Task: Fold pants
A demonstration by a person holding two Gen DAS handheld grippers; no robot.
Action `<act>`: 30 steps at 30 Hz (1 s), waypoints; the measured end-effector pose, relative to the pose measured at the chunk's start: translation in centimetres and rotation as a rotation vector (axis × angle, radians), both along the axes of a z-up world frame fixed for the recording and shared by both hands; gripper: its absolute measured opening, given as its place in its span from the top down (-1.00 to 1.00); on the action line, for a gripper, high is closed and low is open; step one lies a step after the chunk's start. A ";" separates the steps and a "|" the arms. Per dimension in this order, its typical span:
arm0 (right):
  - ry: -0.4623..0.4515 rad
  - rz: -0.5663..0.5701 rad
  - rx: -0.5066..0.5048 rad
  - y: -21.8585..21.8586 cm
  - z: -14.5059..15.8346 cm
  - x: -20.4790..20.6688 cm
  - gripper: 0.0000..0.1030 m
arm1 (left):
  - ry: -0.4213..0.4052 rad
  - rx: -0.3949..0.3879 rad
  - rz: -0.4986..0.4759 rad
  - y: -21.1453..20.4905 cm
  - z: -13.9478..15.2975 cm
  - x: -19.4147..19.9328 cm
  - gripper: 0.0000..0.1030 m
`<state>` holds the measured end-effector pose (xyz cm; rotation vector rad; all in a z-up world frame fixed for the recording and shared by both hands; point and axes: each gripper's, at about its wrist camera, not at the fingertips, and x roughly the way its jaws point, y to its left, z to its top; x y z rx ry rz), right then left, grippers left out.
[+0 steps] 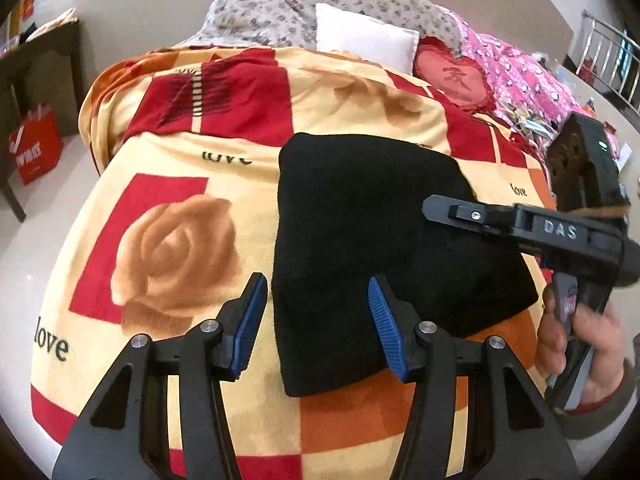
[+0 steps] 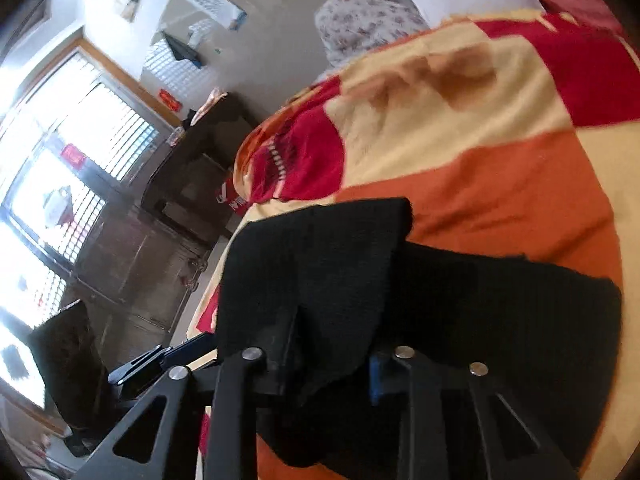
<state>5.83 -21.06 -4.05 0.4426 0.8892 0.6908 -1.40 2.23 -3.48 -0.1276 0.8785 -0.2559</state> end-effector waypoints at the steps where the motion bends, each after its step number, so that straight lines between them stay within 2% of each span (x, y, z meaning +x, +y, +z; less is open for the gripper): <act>1: -0.018 0.003 0.005 -0.2 0.4 -0.2 0.72 | -0.002 -0.006 0.002 0.1 0.2 0.0 -0.02; 5: -0.132 0.003 -0.055 -1.6 3.8 -2.6 0.79 | -0.036 -0.010 -0.002 -0.2 1.6 0.0 -0.02; 9: -0.174 -0.064 -0.128 -4.9 5.0 -4.0 0.80 | -0.049 -0.023 -0.039 -2.0 2.5 0.4 -0.02; 14: -0.092 -0.168 -0.222 -7.5 2.3 -3.1 0.79 | -0.013 0.020 -0.087 -5.1 1.1 1.2 -0.02; 17: 0.002 -0.205 -0.226 -8.5 0.2 -1.6 0.64 | 0.030 0.062 -0.093 -6.6 -0.1 1.9 -0.02; 18: 0.000 -0.227 -0.240 -8.8 0.4 -1.7 0.51 | 0.025 0.078 -0.091 -6.8 0.1 2.1 -0.02; 20: -0.043 -0.277 -0.288 -9.6 1.8 -2.2 0.46 | 0.017 0.083 -0.090 -6.7 0.6 2.1 -0.02; 22: -0.081 -0.308 -0.294 -10.2 3.5 -2.8 0.45 | -0.001 0.092 -0.075 -6.6 1.3 2.4 -0.02; 26: -0.130 -0.218 -0.245 -8.9 5.6 -3.1 0.45 | -0.012 0.129 -0.042 -7.0 1.8 4.0 -0.02; 28: -0.122 -0.162 -0.260 -7.2 5.3 -2.3 0.45 | 0.002 0.128 -0.034 -7.3 1.6 4.9 -0.02; 30: -0.097 -0.149 -0.322 -5.6 4.1 -1.1 0.45 | 0.015 0.144 -0.026 -7.8 1.1 5.7 -0.06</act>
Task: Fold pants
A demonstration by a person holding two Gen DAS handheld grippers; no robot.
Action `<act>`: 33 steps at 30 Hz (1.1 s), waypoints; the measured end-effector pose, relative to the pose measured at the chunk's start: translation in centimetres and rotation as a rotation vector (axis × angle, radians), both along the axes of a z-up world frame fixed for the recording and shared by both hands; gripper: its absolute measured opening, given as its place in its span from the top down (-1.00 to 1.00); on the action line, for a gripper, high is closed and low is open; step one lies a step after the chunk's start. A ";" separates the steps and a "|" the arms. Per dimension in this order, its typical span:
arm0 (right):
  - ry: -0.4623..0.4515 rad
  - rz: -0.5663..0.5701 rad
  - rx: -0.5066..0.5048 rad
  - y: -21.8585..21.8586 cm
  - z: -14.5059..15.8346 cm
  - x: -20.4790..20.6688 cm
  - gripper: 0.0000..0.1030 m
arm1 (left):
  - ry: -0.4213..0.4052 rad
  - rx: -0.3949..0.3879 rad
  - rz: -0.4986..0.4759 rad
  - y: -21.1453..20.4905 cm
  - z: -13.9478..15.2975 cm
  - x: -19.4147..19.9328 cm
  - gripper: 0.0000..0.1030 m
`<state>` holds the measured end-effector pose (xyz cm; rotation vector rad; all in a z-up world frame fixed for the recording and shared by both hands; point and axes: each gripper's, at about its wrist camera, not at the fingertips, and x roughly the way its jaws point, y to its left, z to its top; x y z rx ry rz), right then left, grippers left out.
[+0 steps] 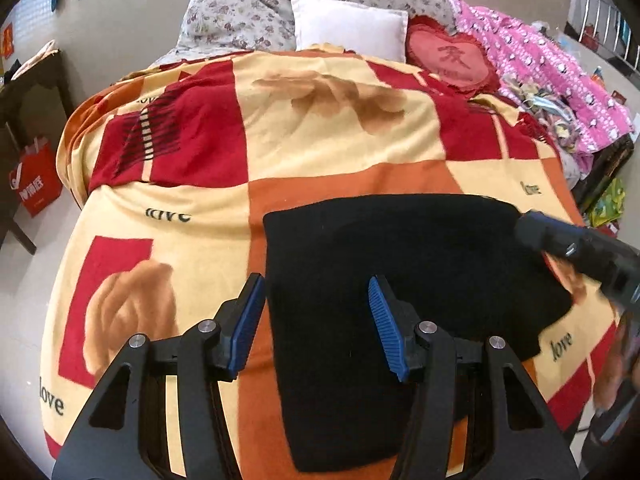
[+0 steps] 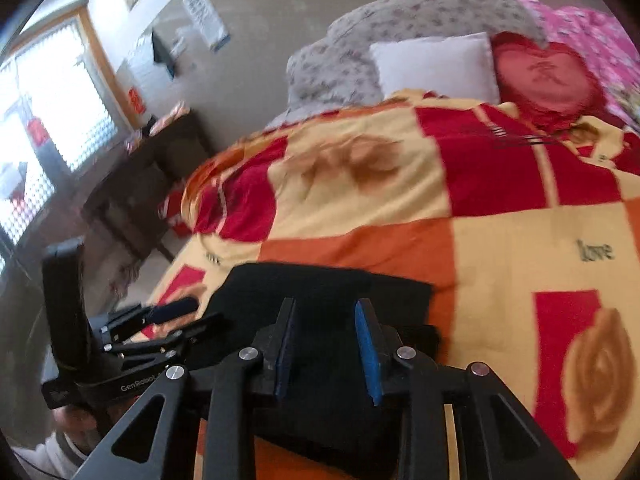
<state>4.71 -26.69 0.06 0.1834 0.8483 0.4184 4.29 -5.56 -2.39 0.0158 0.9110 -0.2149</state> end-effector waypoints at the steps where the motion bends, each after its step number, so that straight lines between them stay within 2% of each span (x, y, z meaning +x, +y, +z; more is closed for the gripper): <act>1: 0.014 -0.006 -0.023 0.3 -0.6 0.1 0.45 | 0.007 0.006 0.004 -0.2 -0.3 0.3 -0.07; 4: 0.066 -0.026 -0.030 0.4 -2.9 1.3 0.44 | 0.010 0.019 0.011 -0.4 -0.9 0.8 -0.14; 7: 0.067 -0.029 -0.016 0.2 -4.0 1.9 0.44 | 0.005 0.019 0.013 -0.4 -1.3 0.9 -0.21; 10: 0.070 -0.020 -0.038 0.3 -3.4 1.6 0.44 | 0.011 0.011 0.018 -0.3 -1.3 1.0 -0.21; 16: 0.036 0.006 -0.100 0.7 -1.5 -2.1 0.38 | 0.013 0.013 0.022 -0.2 -0.9 0.0 -0.21; 19: 0.033 0.011 -0.152 0.9 -1.6 -4.1 0.36 | 0.009 0.023 0.019 -0.3 -0.8 -0.5 -0.21; 23: 0.040 0.024 -0.141 0.4 -2.1 -6.4 0.35 | 0.011 0.018 0.023 -0.3 -0.9 -0.7 -0.21; 26: 0.067 0.044 -0.154 0.5 -3.3 -7.3 0.35 | 0.013 0.012 0.023 -0.4 -1.0 -1.0 -0.21; 28: 0.049 0.043 -0.157 0.6 -4.0 -7.8 0.34 | 0.014 0.005 0.026 -0.3 -1.1 -1.1 -0.21; 33: 0.071 0.063 -0.161 0.4 -3.1 -8.0 0.34 | 0.034 -0.028 0.027 0.2 -0.7 -1.8 -0.21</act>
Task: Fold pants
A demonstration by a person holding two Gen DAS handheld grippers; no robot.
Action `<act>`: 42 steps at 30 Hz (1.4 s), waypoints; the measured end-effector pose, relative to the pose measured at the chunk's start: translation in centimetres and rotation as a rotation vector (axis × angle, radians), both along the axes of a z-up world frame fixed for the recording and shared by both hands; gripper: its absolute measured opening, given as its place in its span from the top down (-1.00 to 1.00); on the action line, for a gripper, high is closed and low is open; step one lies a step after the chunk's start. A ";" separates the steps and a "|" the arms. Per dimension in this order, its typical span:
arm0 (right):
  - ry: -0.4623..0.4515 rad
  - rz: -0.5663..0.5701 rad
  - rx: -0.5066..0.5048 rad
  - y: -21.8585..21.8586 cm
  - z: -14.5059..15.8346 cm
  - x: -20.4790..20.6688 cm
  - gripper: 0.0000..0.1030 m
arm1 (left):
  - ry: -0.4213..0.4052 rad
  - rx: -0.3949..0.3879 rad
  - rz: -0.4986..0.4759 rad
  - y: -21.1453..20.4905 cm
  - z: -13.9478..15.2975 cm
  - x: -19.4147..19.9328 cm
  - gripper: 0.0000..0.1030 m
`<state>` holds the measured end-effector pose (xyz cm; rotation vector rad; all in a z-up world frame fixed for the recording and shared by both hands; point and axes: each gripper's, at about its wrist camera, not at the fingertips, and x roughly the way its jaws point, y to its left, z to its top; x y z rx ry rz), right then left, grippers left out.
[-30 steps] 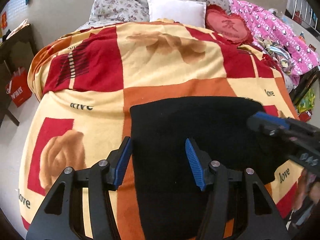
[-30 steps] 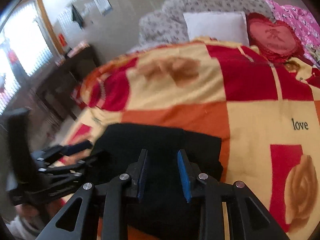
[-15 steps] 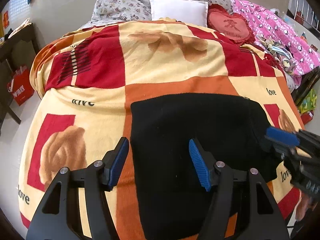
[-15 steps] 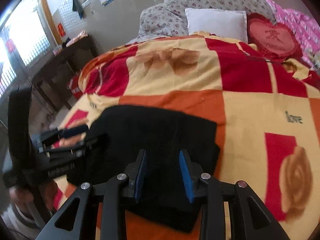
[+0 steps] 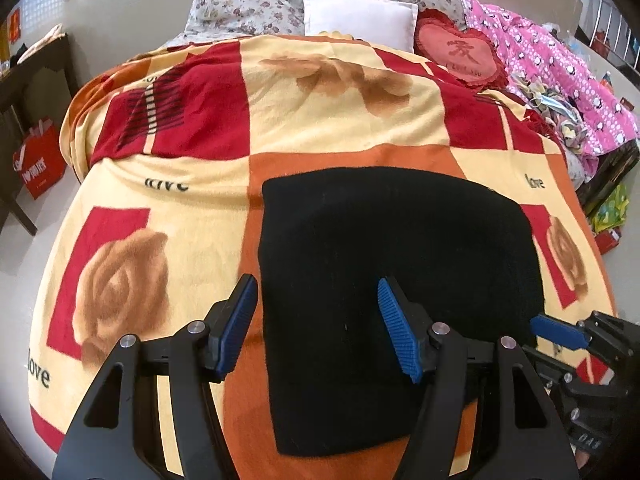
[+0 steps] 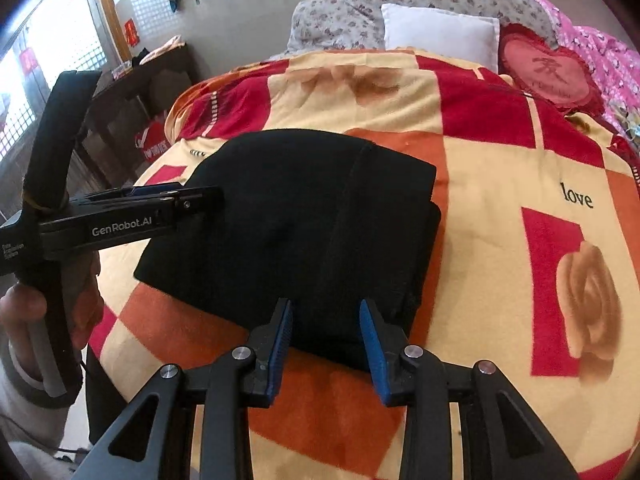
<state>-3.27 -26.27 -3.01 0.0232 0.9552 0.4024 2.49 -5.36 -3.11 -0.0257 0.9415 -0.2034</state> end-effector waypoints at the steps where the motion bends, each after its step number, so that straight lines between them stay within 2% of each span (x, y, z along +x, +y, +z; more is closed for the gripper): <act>1: -0.001 -0.001 0.018 -0.3 0.4 -0.1 0.34 | -0.006 -0.006 -0.001 0.2 0.2 -0.3 -0.21; 3: -0.021 -0.018 0.045 -0.9 1.3 -0.3 0.34 | -0.019 -0.015 -0.002 0.5 0.7 -1.2 -0.21; 6: -0.051 -0.052 0.026 -1.2 1.9 -0.2 0.29 | -0.025 -0.019 -0.008 0.5 1.0 -2.0 -0.21; 10: -0.039 -0.085 -0.003 -1.4 1.1 0.9 0.27 | -0.034 0.015 -0.018 -0.2 0.4 -2.6 -0.21; 14: 0.006 -0.102 -0.021 -1.5 -1.0 1.5 0.11 | -0.026 0.032 -0.016 -0.7 -0.8 -2.6 -0.23; 18: 0.042 -0.105 0.066 -2.7 -1.5 1.7 0.08 | -0.030 0.008 -0.005 -0.5 -1.2 -2.5 -0.33; 22: 0.034 -0.107 0.130 -3.4 -1.0 1.7 0.07 | -0.013 -0.026 -0.013 0.0 -1.2 -2.4 -0.37; 25: 0.029 -0.139 0.213 -4.2 -0.8 2.1 -0.02 | 0.002 -0.049 -0.024 0.4 -0.9 -2.3 -0.37; 26: 0.029 -0.149 0.233 -4.4 -0.8 2.4 -0.13 | 0.002 -0.060 -0.026 0.6 -0.7 -2.3 -0.37; 27: 0.036 -0.159 0.240 -4.5 -1.0 2.8 -0.26 | 0.001 -0.074 -0.025 1.0 -0.5 -2.2 -0.37; 28: 0.045 -0.163 0.238 -4.5 -1.2 3.2 -0.29 | 0.002 -0.087 -0.023 1.4 -0.3 -2.1 -0.37; 34: 0.076 -0.165 0.297 -5.0 -2.3 4.9 -0.29 | 0.034 -0.123 0.010 3.1 -0.7 -1.1 -0.37; 37: 0.098 -0.151 0.331 -4.9 -2.9 5.6 -0.30 | 0.073 -0.183 0.003 3.4 -1.5 -0.6 -0.37; 42: 0.106 -0.148 0.376 -4.6 -3.8 6.0 -0.37 | 0.096 -0.231 -0.043 2.5 -2.4 0.0 -0.52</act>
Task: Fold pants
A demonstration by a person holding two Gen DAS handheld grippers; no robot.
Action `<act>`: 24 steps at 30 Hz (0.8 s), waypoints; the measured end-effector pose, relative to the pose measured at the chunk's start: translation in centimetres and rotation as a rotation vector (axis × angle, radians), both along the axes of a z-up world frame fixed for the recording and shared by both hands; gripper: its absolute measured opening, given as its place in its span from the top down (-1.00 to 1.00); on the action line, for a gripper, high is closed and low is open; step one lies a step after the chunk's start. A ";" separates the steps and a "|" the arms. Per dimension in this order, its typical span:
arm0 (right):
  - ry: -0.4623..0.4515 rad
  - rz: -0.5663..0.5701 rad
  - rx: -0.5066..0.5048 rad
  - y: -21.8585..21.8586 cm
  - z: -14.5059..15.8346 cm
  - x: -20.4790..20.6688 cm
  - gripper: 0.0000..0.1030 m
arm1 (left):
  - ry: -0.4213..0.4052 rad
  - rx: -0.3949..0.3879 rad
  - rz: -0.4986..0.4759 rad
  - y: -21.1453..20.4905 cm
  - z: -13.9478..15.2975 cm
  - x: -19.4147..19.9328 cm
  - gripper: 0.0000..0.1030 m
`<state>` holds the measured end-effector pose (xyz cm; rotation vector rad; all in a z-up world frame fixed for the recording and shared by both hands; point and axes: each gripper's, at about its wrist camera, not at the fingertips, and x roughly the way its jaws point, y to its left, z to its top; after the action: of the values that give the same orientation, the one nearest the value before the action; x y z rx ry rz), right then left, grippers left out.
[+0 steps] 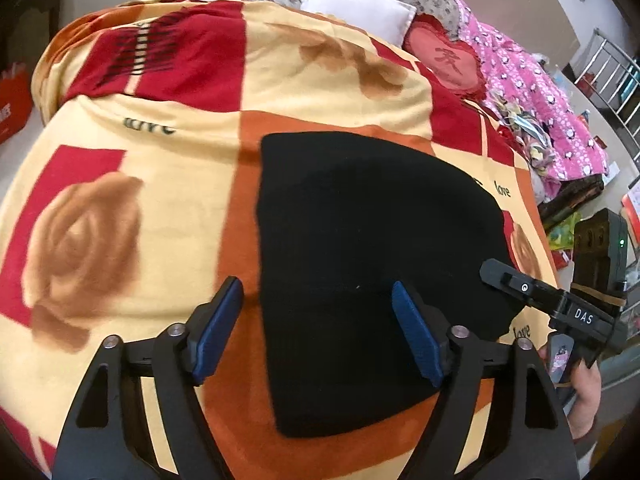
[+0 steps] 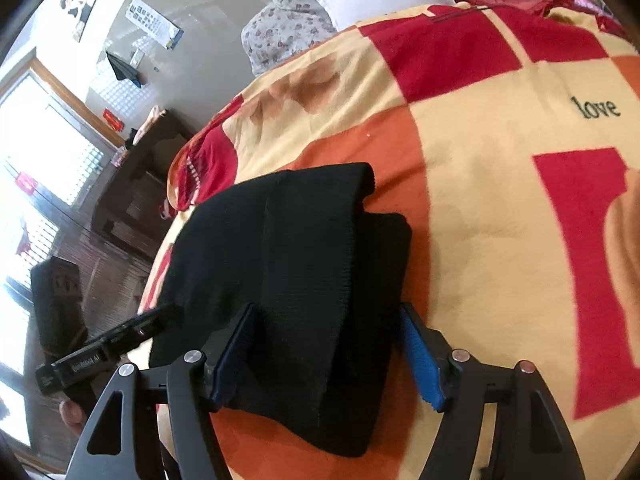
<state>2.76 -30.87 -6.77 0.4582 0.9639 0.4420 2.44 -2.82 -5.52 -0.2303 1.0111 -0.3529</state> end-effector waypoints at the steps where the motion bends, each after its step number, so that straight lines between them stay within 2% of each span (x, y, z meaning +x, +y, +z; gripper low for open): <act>1: -0.004 0.003 -0.004 0.1 0.0 0.1 -0.38 | 0.000 -0.008 -0.010 -0.2 -0.1 0.1 -0.52; 3: -0.018 0.011 -0.017 0.6 0.1 0.3 -0.47 | 0.010 -0.029 -0.028 -0.5 -0.3 0.4 -0.56; 7: -0.046 0.015 -0.050 1.5 0.1 0.5 -0.51 | 0.021 -0.058 -0.030 -0.8 -0.7 0.9 -0.61; 8: -0.057 0.014 -0.055 1.7 0.3 0.4 -0.44 | 0.010 -0.046 -0.038 -1.0 -0.6 0.7 -0.60; 9: -0.069 0.015 -0.056 1.6 0.5 0.4 -0.29 | -0.003 -0.035 -0.051 -1.2 -0.3 0.6 -0.49; 12: -0.110 0.021 -0.056 1.5 2.0 0.2 -0.05 | -0.030 -0.025 -0.067 -1.2 0.9 0.5 -0.20; 14: -0.137 0.023 -0.070 1.6 3.1 0.7 -0.02 | -0.054 -0.040 -0.074 -1.1 2.1 0.8 -0.10; 16: -0.162 0.022 -0.075 1.8 4.4 1.8 -0.01 | -0.090 -0.054 -0.081 -1.1 3.6 1.3 -0.09; 19: -0.181 0.017 -0.095 2.1 5.5 3.6 -0.01 | -0.144 0.005 -0.069 -1.8 5.1 2.6 -0.09; 21: -0.195 0.005 -0.122 2.4 5.8 5.0 -0.01 | -0.146 0.020 -0.054 -2.0 4.9 4.0 -0.09; 24: -0.182 0.003 -0.182 3.0 4.9 7.5 -0.02 | -0.089 0.031 -0.034 -2.0 2.9 6.5 -0.09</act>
<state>10.23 -27.91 -1.87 0.2474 0.8196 0.3873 8.92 -4.82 -2.66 -0.1681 0.9331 -0.3751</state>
